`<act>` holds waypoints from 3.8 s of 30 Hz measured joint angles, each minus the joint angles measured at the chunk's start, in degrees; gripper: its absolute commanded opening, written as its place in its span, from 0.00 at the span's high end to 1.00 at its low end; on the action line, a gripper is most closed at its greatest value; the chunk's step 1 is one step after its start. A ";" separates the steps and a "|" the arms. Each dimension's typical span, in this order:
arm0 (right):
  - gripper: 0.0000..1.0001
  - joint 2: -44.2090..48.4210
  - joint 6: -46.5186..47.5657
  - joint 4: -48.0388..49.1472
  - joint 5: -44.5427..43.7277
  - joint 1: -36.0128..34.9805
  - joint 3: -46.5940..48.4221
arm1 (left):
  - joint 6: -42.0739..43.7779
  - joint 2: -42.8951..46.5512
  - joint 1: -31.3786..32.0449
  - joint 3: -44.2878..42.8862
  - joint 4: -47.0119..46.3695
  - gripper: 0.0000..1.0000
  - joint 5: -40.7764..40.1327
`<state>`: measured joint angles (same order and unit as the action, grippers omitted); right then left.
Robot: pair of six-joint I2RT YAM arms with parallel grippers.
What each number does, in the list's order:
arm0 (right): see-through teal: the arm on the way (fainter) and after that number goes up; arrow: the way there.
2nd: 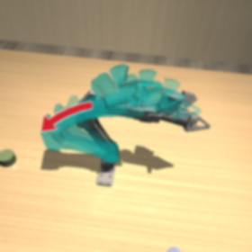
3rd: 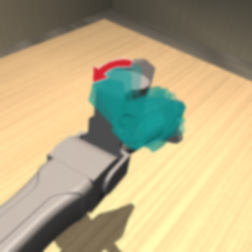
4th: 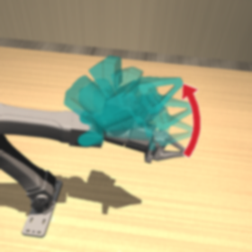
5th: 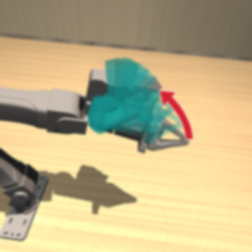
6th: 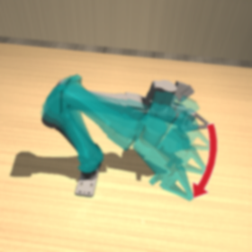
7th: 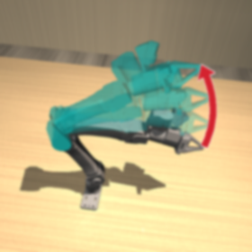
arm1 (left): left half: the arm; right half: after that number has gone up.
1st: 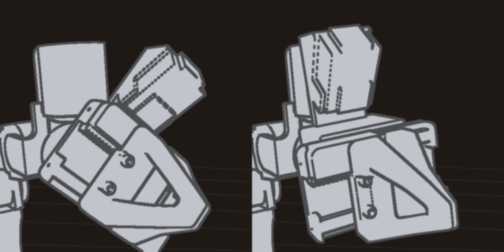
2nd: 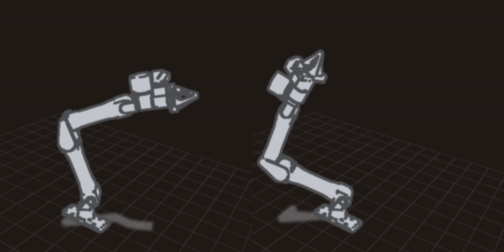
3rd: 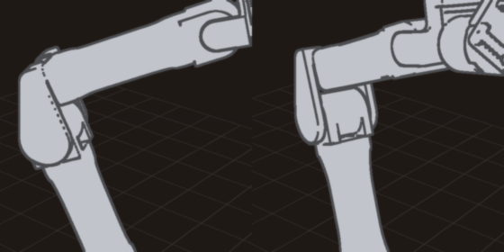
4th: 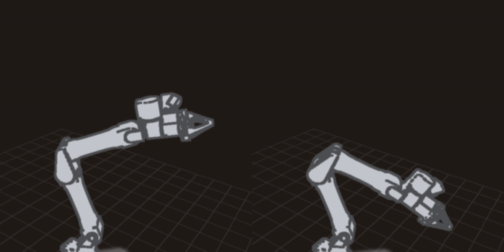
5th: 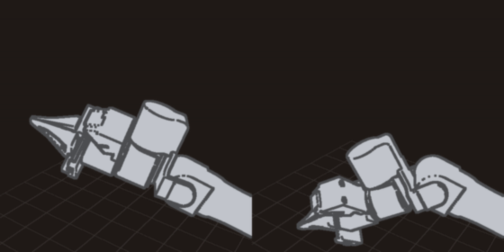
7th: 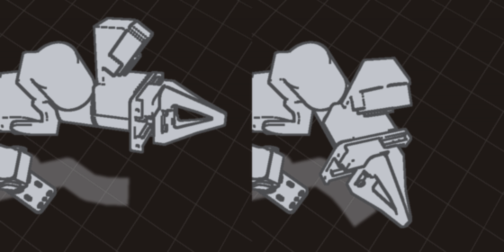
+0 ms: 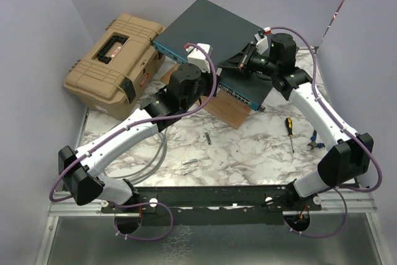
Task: Insert the plug into the switch port
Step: Pick up the connector from the center of the board, then insert the connector into the switch port.
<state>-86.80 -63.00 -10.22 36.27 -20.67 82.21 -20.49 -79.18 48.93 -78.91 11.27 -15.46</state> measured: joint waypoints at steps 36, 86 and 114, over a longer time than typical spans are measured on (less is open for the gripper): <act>0.05 3.23 15.15 -8.28 -4.96 22.80 6.67 | 15.17 13.42 -12.44 4.24 15.96 1.00 3.02; 0.20 -4.57 -8.13 39.01 17.07 39.36 -18.43 | 18.93 15.17 -13.99 20.79 -1.70 1.00 13.88; 0.49 -7.39 -12.33 46.40 20.52 37.90 -19.85 | 19.96 11.19 -14.75 20.41 -5.97 1.00 17.09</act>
<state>-94.19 -75.33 36.18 56.80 17.23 62.37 -0.54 -67.99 34.17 -58.50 5.30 1.63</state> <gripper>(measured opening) 0.550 0.173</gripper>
